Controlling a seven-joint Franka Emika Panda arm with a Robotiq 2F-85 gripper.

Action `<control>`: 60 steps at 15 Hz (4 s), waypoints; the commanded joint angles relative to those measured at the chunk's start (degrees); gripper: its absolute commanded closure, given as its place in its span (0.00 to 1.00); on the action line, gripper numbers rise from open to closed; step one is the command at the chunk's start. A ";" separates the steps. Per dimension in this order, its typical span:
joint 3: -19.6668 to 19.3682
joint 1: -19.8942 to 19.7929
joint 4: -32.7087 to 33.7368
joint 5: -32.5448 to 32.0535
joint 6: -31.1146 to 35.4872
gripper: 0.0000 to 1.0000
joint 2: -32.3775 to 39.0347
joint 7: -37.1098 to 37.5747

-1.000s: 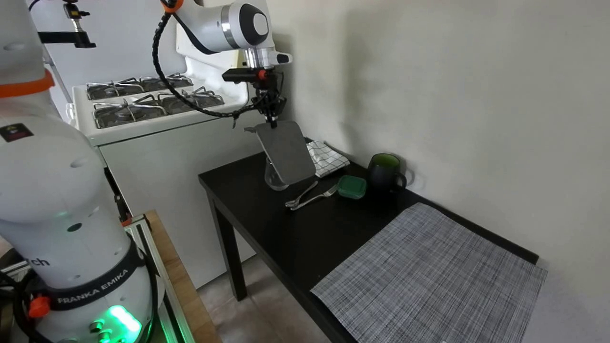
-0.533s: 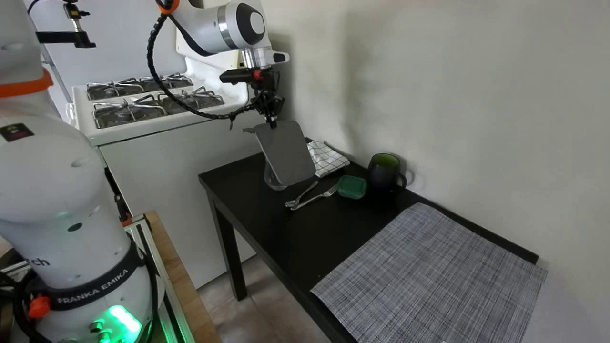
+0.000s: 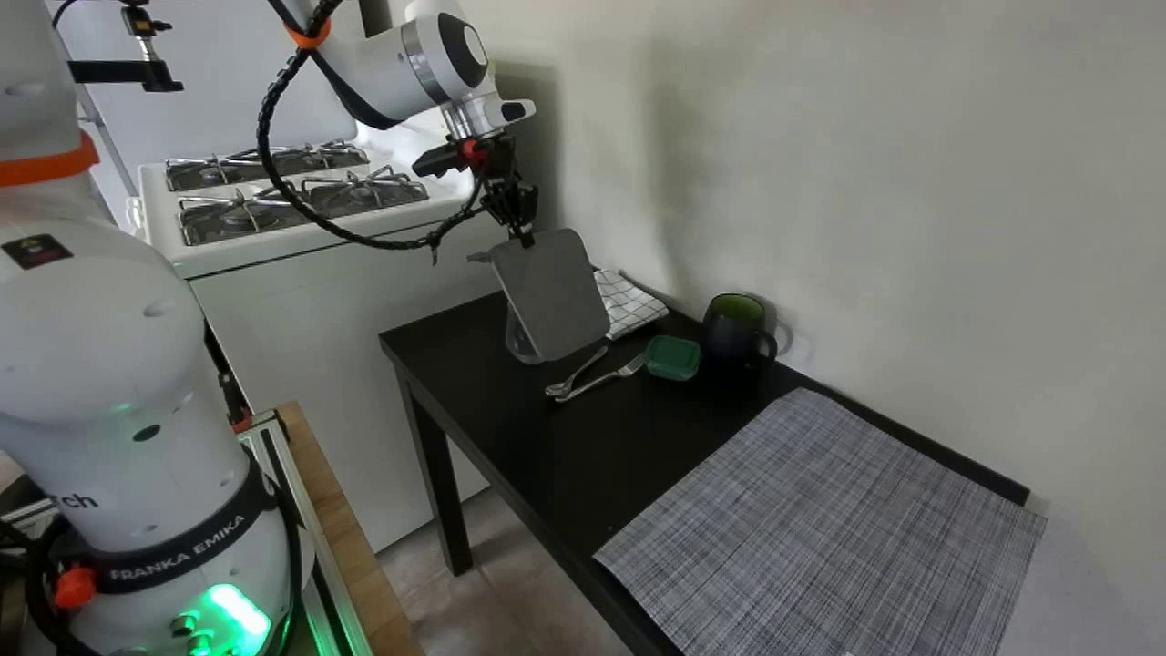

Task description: Put the grey potholder on the glass cup

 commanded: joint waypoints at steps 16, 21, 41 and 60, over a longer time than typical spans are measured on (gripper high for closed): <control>1.23 1.24 -0.03 1.95 -0.33 0.68 3.29 2.34; 1.42 1.25 -0.29 4.03 0.68 0.39 3.49 0.81; -7.16 -11.22 2.13 45.77 -3.07 0.00 -1.68 -30.07; -13.10 -17.87 -3.22 55.20 -10.13 0.00 1.12 -32.82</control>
